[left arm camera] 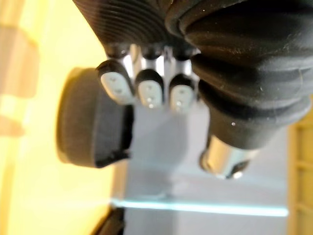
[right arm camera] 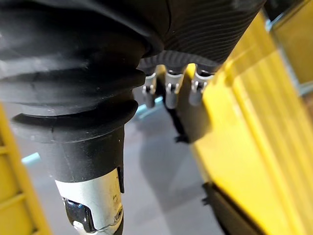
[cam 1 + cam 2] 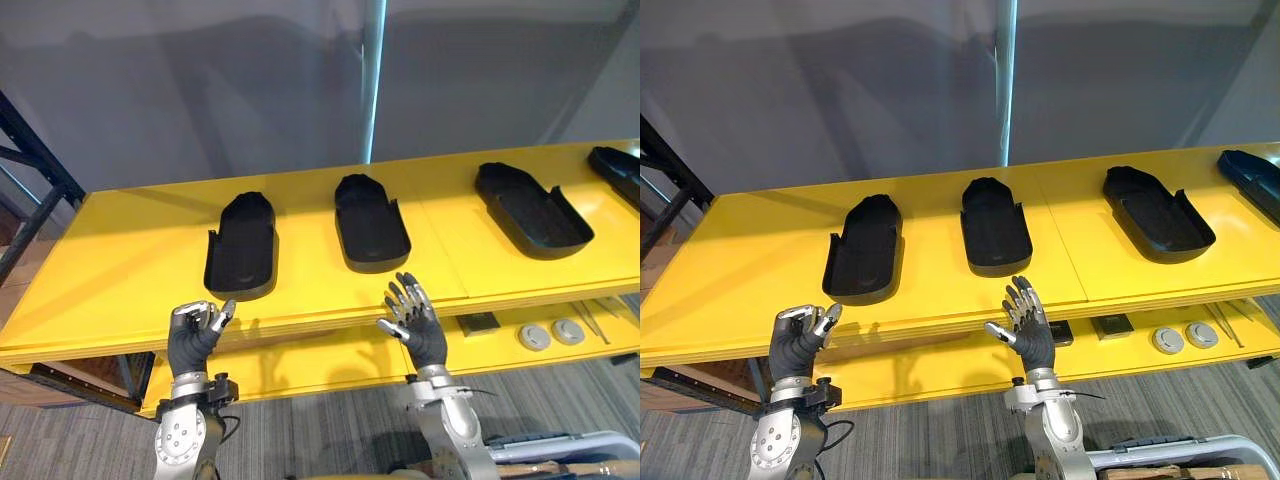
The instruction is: Walk over and take plastic housings, then place them on the shelf
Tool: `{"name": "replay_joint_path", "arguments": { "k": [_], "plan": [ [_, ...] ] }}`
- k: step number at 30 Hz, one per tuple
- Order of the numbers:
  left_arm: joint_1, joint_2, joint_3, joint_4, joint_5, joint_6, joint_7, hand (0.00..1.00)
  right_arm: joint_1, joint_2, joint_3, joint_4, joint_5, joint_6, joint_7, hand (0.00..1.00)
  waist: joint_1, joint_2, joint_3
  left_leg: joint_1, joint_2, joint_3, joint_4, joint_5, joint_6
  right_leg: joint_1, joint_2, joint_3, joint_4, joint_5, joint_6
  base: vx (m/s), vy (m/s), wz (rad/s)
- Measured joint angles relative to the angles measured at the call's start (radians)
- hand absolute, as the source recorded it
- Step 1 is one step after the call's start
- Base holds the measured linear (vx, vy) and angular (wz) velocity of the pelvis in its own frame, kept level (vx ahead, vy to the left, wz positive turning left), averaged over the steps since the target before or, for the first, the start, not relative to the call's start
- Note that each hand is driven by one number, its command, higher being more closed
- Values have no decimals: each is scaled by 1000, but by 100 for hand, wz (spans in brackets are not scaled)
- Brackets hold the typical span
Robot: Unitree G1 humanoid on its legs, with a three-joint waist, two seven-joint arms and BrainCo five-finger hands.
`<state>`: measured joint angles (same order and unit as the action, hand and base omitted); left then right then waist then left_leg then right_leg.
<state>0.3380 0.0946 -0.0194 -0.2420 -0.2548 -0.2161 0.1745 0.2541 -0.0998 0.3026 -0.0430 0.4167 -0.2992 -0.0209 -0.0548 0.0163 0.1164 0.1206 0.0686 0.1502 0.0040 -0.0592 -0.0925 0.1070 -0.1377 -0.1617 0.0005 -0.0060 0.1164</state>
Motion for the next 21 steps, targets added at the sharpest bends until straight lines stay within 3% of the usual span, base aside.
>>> {"name": "replay_joint_path", "arguments": {
  "k": [5,10,21],
  "plan": [
    [-79,29,-3,91,53,9,62,100,-2,0,16,25,-2,1,-7,0,-3,-10,-4,3,0,7,-1,0,0,-1,0,8,0,4,1,-6,5,-4],
    [-118,57,1,148,59,46,125,100,0,0,13,35,2,1,-47,0,-13,-12,-2,7,5,30,0,-1,0,-3,3,30,-17,20,-2,-40,5,-14],
    [-193,56,38,216,59,80,158,100,18,-5,-3,39,2,4,-42,0,-18,-8,2,19,12,68,-2,-2,-1,-10,15,62,-29,30,-4,-12,-5,-10]
  ]
}}
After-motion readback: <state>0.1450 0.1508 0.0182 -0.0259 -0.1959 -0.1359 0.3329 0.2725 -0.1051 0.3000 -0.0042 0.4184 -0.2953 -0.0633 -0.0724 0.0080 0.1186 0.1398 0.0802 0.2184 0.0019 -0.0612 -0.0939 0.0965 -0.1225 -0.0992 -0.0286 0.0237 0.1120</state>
